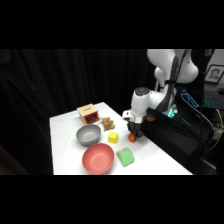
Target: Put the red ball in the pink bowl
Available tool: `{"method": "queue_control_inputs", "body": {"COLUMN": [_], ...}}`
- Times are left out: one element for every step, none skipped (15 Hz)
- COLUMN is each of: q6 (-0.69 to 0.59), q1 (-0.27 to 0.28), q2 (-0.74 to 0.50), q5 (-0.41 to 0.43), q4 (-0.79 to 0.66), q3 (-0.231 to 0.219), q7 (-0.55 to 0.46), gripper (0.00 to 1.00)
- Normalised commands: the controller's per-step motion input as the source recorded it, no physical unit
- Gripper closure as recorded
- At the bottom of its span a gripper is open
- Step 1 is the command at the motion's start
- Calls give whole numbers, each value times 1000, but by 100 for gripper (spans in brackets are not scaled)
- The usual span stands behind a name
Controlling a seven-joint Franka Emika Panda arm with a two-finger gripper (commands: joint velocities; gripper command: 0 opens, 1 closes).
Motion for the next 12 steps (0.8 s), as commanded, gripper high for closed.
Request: {"method": "queue_control_inputs", "body": {"q6": [29, -35, -101, -196, -275, -328, -372, -476, -546, -543, -544, -567], "q1": [267, 233, 206, 190, 208, 218, 165, 92, -35, -139, -245, -342], "q2": [-97, -135, -181, -243, -327, -373, -413, -481, -526, -532, -528, -532], "q5": [-120, -124, -128, -135, -188, -256, -303, -326, -298, -299, -251, -100], "q4": [4, 5, 5, 6, -44, -51, -54, -51, -50, -37, -17, 1], "q3": [-308, -277, -245, -223, -242, -251, -194, -112, 32, 142, 257, 379], "q7": [128, 121, 122, 137, 177, 225, 250, 265, 222, 217, 171, 50], "gripper": [97, 100, 100, 99, 97, 98, 97, 97, 97, 97, 97, 97]}}
